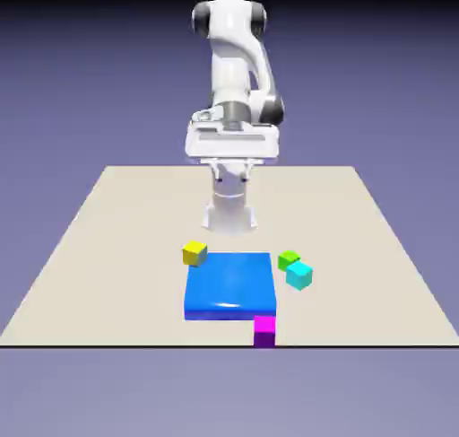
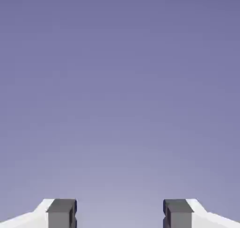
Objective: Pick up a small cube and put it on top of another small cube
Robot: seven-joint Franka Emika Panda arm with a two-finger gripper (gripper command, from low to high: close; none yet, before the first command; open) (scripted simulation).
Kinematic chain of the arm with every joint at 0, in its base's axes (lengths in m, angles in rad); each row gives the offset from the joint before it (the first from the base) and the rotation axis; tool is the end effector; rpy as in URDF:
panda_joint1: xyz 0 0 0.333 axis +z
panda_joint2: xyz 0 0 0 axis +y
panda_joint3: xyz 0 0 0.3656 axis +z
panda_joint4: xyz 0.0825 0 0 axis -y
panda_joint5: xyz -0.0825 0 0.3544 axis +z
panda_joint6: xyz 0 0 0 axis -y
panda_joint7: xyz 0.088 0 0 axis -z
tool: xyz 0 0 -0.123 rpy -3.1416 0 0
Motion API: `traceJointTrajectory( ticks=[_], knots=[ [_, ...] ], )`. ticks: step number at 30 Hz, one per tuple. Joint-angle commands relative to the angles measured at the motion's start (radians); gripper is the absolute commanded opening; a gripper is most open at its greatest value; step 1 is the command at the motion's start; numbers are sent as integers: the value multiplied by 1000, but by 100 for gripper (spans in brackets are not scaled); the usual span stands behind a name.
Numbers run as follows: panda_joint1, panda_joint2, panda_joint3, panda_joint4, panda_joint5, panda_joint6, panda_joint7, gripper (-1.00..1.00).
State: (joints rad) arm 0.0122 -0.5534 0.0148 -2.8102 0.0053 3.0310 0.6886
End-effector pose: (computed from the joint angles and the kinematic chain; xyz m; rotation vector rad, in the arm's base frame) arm 0.3533 0.0097 0.5003 -2.5434 0.8793 -1.0303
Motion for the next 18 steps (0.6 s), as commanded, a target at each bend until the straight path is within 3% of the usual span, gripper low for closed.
traceJointTrajectory(
  ticks=[1, 18],
  knots=[
    [0, 14, 12, 0, 4, -5, -44, 0],
    [2, 248, 221, -3, 79, -90, -783, 0]
  ],
)
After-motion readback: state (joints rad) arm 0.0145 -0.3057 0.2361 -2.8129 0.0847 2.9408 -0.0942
